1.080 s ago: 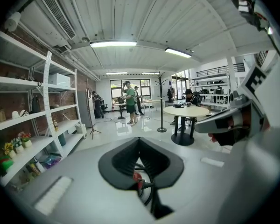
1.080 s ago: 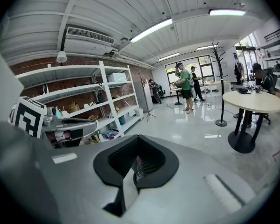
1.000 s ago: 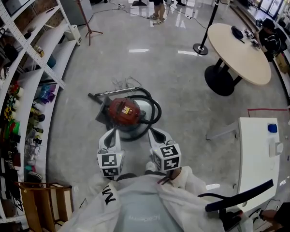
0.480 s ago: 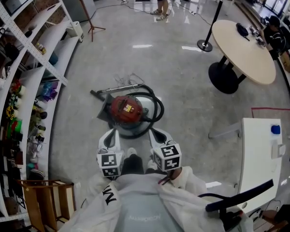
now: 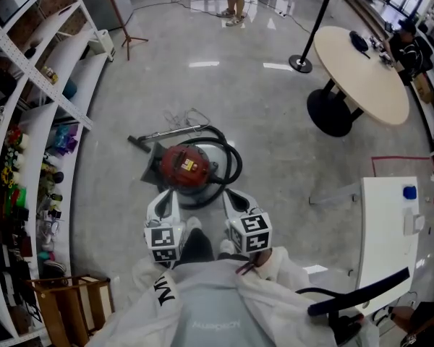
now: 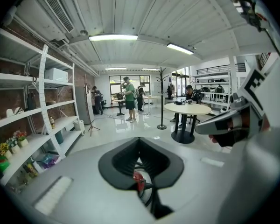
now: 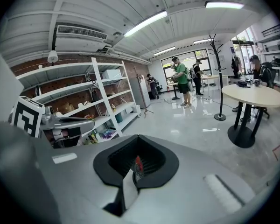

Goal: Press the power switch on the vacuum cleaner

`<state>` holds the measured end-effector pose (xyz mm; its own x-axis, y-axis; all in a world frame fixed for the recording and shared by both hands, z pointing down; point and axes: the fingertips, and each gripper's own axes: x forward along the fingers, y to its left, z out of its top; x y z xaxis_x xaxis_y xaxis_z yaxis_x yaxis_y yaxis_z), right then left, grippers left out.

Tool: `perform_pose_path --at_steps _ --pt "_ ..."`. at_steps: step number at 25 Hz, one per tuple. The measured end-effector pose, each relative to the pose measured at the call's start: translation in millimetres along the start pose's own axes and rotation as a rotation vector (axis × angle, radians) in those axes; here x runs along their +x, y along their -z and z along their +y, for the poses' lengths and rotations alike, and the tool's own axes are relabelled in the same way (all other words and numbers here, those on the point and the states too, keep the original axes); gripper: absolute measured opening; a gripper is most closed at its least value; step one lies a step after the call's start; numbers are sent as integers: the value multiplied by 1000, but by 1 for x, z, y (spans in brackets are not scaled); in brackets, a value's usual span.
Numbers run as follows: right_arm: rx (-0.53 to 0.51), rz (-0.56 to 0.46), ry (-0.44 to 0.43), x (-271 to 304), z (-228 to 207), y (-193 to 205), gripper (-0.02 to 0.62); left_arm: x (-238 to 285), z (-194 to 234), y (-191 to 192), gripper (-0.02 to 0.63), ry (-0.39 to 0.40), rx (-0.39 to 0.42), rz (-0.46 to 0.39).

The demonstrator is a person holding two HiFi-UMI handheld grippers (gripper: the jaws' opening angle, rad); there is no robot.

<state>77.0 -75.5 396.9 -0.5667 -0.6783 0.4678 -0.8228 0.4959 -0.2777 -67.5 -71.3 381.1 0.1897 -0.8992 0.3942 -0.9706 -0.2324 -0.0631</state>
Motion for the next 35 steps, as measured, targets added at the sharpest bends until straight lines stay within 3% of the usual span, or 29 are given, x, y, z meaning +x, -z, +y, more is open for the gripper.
perform_pose_path --at_steps 15,35 --pt "-17 21 10 80 19 -39 0 53 76 -8 0 4 -24 10" --pt "-31 66 62 133 40 -48 2 82 137 2 0 35 -73 15"
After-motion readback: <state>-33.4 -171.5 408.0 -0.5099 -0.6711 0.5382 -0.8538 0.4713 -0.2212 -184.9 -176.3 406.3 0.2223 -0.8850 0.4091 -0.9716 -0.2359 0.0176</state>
